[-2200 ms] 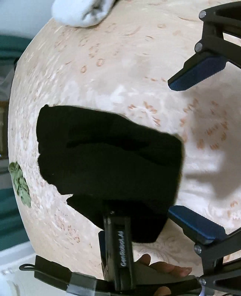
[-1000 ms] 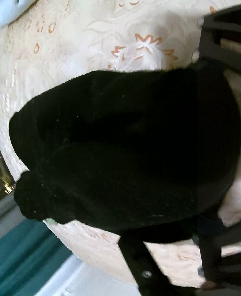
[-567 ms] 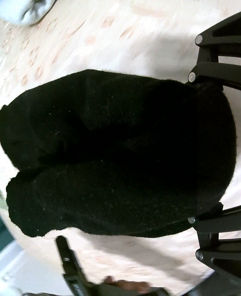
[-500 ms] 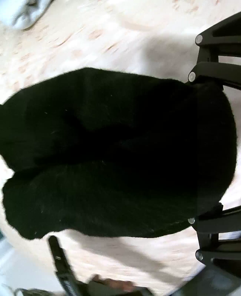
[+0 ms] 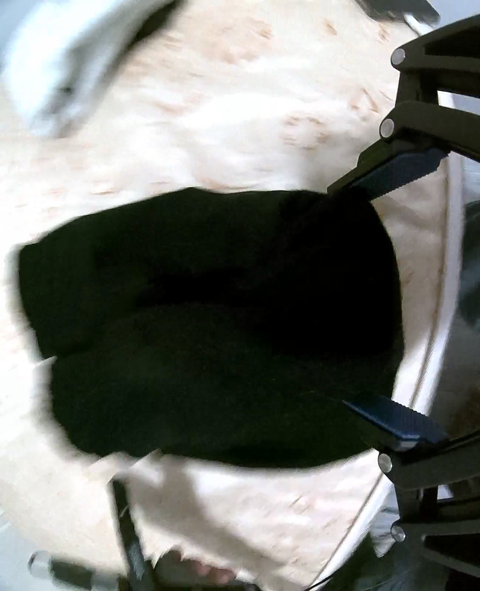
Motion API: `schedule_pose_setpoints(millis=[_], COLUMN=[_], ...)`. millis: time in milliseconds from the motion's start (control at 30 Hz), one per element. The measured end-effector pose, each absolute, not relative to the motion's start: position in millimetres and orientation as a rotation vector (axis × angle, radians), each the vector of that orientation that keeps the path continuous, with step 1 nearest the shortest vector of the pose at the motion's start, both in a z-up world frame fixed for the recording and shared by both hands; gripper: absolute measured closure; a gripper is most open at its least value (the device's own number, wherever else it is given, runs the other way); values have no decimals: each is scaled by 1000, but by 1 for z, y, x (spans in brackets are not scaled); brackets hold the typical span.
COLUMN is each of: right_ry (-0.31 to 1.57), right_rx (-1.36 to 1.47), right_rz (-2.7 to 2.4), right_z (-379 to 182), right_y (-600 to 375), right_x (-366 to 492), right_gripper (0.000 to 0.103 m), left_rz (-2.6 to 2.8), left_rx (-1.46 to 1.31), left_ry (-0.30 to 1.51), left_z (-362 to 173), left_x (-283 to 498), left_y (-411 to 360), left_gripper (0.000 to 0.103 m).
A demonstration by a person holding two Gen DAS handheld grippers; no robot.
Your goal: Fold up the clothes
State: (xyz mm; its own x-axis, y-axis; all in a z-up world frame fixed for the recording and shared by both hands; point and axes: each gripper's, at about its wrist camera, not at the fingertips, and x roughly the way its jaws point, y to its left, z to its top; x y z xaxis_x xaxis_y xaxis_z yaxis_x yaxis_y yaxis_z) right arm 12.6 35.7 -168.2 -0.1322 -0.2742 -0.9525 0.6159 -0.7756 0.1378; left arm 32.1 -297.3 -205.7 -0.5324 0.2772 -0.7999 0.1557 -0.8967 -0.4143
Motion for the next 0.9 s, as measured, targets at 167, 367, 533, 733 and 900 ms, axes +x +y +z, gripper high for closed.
schedule_pose_setpoints(millis=[167, 367, 533, 733, 900], right_ry=[278, 632, 507, 213, 233], right_rx=[1390, 1228, 1163, 1275, 1338], right_rz=[-2076, -2518, -2576, -2132, -2159], right_z=[-138, -131, -116, -130, -156], right_y=[18, 16, 37, -1, -11], right_x=[8, -15, 3, 21, 3], right_gripper=[15, 15, 15, 24, 41], left_rz=[2608, 2669, 2636, 2592, 2556], left_rx=[-1439, -1457, -1485, -1405, -1250], left_ry=[-656, -415, -411, -485, -458], left_z=[-206, -209, -217, -195, -155], left_x=[29, 27, 25, 24, 27], left_y=[-285, -263, -253, -232, -196], left_gripper=[1, 1, 1, 1, 1])
